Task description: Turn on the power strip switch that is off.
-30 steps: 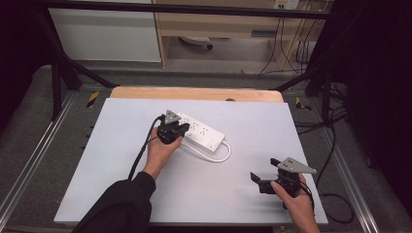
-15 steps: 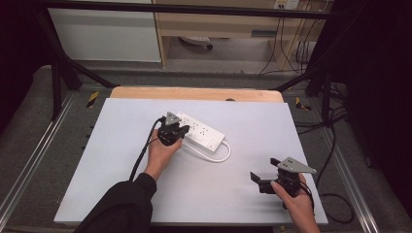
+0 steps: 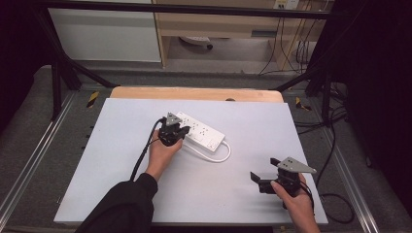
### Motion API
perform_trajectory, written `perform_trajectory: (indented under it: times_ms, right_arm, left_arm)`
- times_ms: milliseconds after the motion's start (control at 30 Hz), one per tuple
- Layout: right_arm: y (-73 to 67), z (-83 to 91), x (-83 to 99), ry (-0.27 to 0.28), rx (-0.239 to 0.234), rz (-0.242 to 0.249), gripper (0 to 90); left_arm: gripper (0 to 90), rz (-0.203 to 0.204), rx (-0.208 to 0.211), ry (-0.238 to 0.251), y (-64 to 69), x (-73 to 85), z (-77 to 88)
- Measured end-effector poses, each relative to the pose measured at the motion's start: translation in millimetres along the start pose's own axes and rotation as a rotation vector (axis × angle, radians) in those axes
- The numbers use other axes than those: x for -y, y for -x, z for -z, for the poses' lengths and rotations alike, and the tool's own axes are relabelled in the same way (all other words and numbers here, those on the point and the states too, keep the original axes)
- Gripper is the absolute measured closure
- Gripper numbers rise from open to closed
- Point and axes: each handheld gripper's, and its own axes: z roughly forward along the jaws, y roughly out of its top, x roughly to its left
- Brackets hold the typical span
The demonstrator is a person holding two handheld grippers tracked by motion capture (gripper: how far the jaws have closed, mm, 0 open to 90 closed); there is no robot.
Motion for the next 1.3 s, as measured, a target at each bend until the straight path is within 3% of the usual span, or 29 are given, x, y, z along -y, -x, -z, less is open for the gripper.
perform_trajectory:
  times_ms: [900, 1067, 1300]
  right_arm:
    - [-0.6, 0.0, -0.3, 0.001, -0.003, 0.000, 3.1]
    - [-0.5, -0.3, -0.3, 0.000, -0.004, 0.002, 3.1]
    - [-0.4, -0.2, -0.3, 0.001, -0.005, 0.000, 3.1]
  left_arm:
    - [89.8, -0.015, -0.004, -0.025, 2.0, 6.5, -13.4]
    - [89.8, 0.020, 0.012, -0.010, 1.6, 6.1, -14.7]
    - [89.8, -0.007, 0.004, -0.019, 4.0, 5.9, -16.3]
